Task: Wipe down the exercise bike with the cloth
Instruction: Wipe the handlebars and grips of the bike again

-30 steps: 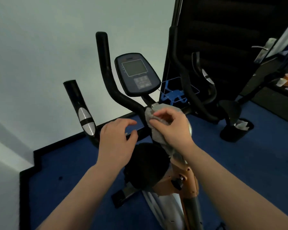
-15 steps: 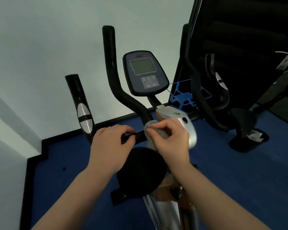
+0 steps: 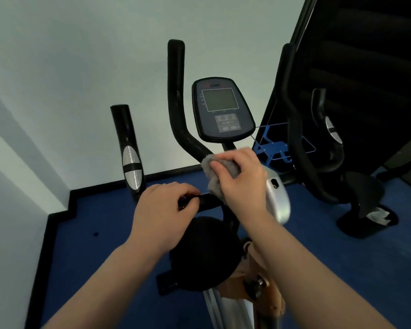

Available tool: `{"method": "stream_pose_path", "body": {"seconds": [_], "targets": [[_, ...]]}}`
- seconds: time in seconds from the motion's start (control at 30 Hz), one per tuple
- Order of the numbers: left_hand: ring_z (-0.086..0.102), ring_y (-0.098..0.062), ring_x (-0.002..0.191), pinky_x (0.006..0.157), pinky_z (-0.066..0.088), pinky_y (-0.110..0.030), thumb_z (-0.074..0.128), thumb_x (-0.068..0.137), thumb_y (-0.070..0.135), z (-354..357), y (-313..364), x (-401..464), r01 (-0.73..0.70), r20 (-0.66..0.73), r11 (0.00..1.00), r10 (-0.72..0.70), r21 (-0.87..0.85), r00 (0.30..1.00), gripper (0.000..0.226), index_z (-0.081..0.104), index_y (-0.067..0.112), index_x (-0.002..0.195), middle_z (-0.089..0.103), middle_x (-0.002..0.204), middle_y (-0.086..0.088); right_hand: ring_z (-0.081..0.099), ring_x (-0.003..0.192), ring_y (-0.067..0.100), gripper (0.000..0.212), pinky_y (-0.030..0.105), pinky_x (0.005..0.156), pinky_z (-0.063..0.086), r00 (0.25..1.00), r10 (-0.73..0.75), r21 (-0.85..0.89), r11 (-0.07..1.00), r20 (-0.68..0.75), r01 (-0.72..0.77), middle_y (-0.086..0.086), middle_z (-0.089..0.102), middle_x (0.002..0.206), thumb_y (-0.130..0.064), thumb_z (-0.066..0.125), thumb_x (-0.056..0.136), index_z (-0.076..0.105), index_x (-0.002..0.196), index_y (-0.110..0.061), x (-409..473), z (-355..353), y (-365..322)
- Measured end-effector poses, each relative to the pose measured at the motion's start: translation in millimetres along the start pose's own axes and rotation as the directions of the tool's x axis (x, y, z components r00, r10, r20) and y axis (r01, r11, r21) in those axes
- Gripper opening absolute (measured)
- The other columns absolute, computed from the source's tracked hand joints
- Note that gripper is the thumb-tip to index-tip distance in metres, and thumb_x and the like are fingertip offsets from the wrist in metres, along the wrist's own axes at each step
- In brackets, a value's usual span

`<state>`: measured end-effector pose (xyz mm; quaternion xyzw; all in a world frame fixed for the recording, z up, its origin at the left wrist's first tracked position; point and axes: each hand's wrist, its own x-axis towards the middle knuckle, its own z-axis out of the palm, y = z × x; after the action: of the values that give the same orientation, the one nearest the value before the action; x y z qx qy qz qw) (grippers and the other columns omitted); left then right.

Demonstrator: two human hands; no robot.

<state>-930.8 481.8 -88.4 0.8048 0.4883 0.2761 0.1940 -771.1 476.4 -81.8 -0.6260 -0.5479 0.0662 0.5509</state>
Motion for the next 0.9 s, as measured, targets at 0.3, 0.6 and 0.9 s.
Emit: {"method": "stream_pose_path", "body": {"seconds": [0.3,0.6,0.9], "targets": [[0.055,-0.002,0.084,0.090,0.037,-0.027,0.051,0.087,0.037,0,0,-1,-0.006,0.009,1.000,0.006,0.020,1.000,0.020,0.066,0.037,0.099,0.065,0.090,0.019,0.058,0.086,0.004,0.018,0.015,0.077,0.044,0.989,-0.101,0.021,0.995,0.112,0.099,-0.006,0.061,0.085,-0.007,0.078,0.072,0.066,0.080,-0.016,-27,-16,19],[0.052,0.006,0.091,0.080,0.042,-0.015,0.054,0.088,0.028,-11,0,2,-0.027,-0.098,0.987,0.012,-0.157,0.995,0.022,0.065,0.032,0.107,0.061,0.103,0.022,0.058,0.082,0.006,0.018,0.017,0.072,0.045,0.947,-0.176,0.018,0.984,0.268,0.177,-0.010,0.058,0.083,-0.007,0.076,0.076,0.059,0.081,-0.013,12,-5,14],[0.039,-0.018,0.123,0.103,0.028,-0.028,0.058,0.084,0.015,-76,-46,83,0.003,-0.415,0.999,0.019,0.053,0.910,0.039,0.058,0.015,0.123,0.052,0.132,-0.001,0.053,0.084,0.003,0.016,0.013,0.073,0.041,0.911,-0.187,-0.005,0.979,0.369,0.203,-0.005,0.056,0.089,-0.014,0.070,0.082,0.055,0.086,-0.016,60,33,-16]]}}
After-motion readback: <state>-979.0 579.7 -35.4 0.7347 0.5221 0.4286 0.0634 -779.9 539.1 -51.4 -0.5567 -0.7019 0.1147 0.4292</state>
